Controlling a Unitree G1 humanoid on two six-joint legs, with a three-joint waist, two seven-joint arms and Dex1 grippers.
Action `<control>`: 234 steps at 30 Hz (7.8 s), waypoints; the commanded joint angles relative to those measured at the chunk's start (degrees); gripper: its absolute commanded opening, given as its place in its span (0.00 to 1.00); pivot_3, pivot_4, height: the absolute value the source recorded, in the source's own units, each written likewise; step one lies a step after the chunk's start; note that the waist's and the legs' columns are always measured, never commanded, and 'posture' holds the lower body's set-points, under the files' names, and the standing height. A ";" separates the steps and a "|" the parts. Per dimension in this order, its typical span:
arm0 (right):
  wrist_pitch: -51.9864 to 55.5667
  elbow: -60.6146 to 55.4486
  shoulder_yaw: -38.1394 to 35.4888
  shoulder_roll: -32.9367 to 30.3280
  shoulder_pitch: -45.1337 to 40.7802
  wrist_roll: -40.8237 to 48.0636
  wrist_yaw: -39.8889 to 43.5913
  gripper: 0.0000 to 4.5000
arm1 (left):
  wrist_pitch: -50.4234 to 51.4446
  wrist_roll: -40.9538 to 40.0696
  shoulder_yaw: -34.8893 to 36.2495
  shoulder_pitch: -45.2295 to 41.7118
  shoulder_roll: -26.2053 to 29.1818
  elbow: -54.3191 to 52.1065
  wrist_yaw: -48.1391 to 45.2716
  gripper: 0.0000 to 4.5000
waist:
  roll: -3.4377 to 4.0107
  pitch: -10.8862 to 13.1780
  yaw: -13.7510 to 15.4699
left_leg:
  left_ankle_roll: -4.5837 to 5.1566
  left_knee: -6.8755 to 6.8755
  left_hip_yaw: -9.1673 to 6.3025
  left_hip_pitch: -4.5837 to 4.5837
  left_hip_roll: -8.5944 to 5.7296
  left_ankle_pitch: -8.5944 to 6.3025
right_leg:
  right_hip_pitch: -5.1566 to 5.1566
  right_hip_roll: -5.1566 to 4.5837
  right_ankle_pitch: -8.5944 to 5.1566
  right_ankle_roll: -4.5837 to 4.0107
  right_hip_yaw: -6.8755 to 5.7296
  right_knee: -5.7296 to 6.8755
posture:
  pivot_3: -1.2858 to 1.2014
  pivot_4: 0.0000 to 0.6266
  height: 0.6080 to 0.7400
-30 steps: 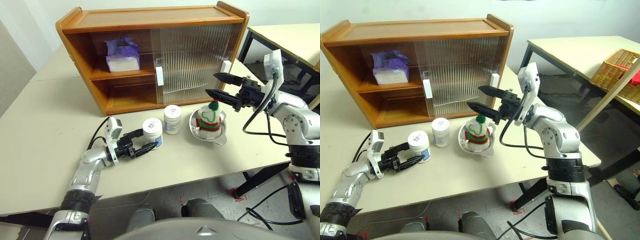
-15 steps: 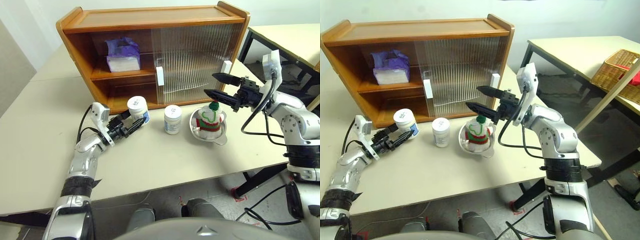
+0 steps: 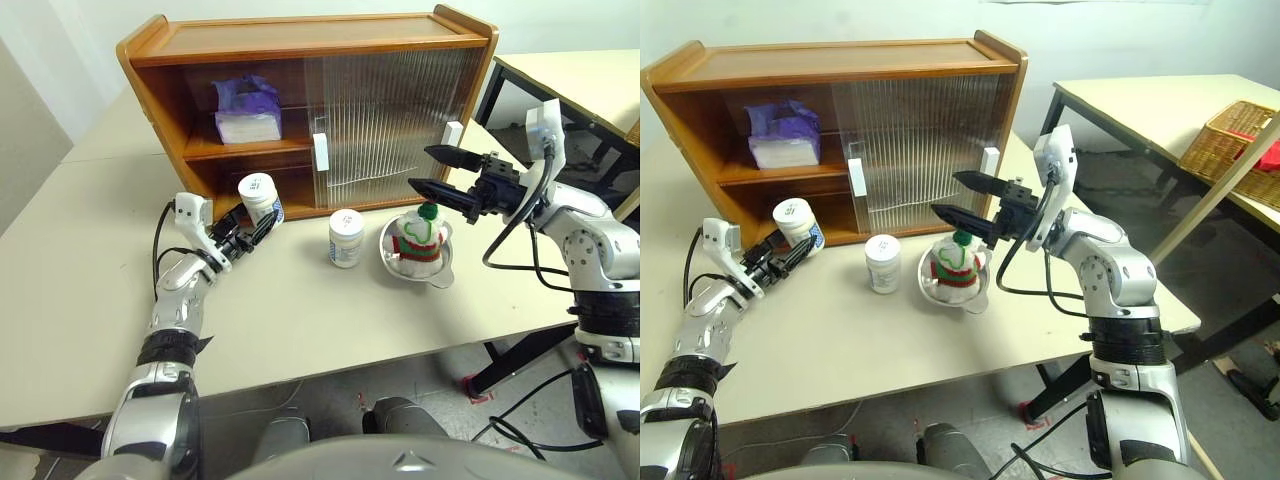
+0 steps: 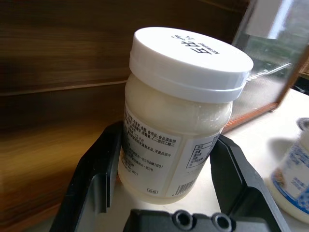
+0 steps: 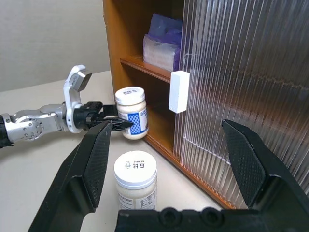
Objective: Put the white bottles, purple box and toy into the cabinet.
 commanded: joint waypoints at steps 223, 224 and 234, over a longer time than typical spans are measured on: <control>-0.09 -0.63 -0.42 -1.55 -0.40 0.87 -0.49 1.00 | -0.44 2.99 -0.61 0.06 -4.53 -3.02 1.43 0.68 | -0.01 0.08 -3.13 | 0.94 0.45 -0.15 -1.02 -1.25 -0.16 | -0.38 -0.83 0.54 1.19 0.15 -0.95 | 0.44 0.00 1.00; -0.06 -0.68 -0.44 -1.55 -0.39 0.86 -0.48 1.00 | -0.58 3.12 -0.30 -0.52 -4.46 -2.36 2.28 0.68 | -0.01 0.08 -3.09 | 0.94 0.44 -0.15 -1.02 -1.25 -0.16 | -0.37 -0.83 0.55 1.18 0.15 -0.95 | 0.44 0.00 1.00; 0.21 -1.08 -0.80 -1.76 0.01 0.91 -0.70 1.00 | -0.89 5.70 1.11 -8.22 -3.97 7.65 12.74 0.68 | -0.01 0.08 -2.73 | 0.94 0.50 -0.16 -1.00 -1.26 -0.15 | -0.33 -0.86 0.60 1.20 0.17 -0.95 | 0.44 0.00 1.00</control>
